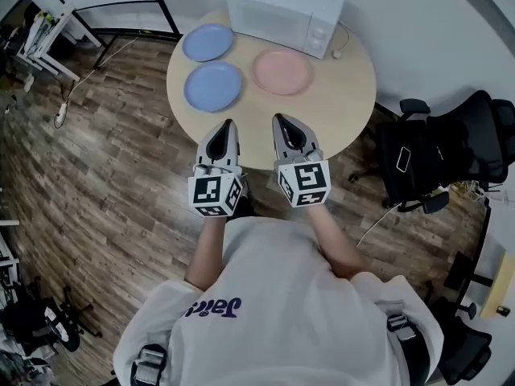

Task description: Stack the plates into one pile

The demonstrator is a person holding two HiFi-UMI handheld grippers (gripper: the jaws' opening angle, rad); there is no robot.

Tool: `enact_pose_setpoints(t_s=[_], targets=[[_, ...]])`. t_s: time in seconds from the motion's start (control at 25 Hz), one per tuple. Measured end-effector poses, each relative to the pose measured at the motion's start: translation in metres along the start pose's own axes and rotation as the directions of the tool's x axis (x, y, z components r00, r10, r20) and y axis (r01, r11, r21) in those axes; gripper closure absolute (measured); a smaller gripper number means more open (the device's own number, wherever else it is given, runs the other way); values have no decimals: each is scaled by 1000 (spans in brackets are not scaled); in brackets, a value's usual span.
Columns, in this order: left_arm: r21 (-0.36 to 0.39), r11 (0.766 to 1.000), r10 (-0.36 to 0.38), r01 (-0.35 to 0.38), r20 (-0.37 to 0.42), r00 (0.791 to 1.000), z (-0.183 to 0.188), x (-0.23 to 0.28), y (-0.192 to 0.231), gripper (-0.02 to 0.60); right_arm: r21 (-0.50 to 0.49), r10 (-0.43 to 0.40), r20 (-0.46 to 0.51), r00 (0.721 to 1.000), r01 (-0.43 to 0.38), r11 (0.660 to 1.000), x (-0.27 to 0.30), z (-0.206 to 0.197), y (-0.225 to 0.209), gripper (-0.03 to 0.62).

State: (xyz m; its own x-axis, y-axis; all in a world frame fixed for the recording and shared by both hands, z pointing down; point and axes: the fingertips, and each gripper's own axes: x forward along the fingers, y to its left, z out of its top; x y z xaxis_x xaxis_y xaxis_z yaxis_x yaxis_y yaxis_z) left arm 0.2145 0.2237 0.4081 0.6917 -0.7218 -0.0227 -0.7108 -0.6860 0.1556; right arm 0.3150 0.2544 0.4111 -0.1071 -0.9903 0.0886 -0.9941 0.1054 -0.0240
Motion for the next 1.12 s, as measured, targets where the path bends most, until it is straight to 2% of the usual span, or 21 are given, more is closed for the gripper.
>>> enact_pose_setpoints(t_s=[0.32, 0.52, 0.76, 0.96, 1.12], targets=[[-44, 999, -24, 23, -22, 999, 1, 77, 91, 571, -22, -64, -63, 996, 63, 998, 110, -4, -9, 583], [-66, 997, -46, 40, -91, 995, -26, 107, 147, 571, -7, -81, -184, 980, 81, 997, 175, -45, 0, 583], [-111, 993, -50, 26, -218, 975, -77, 123, 207, 571, 44, -76, -365, 928, 99, 994, 212, -111, 6, 583], [-130, 991, -13, -33, -339, 941, -131, 132, 239, 571, 127, -31, -496, 868, 108, 986, 229, -173, 2, 582], [-215, 972, 3, -100, -411, 912, -169, 139, 261, 569, 186, 8, -570, 822, 120, 975, 246, -215, -7, 582]])
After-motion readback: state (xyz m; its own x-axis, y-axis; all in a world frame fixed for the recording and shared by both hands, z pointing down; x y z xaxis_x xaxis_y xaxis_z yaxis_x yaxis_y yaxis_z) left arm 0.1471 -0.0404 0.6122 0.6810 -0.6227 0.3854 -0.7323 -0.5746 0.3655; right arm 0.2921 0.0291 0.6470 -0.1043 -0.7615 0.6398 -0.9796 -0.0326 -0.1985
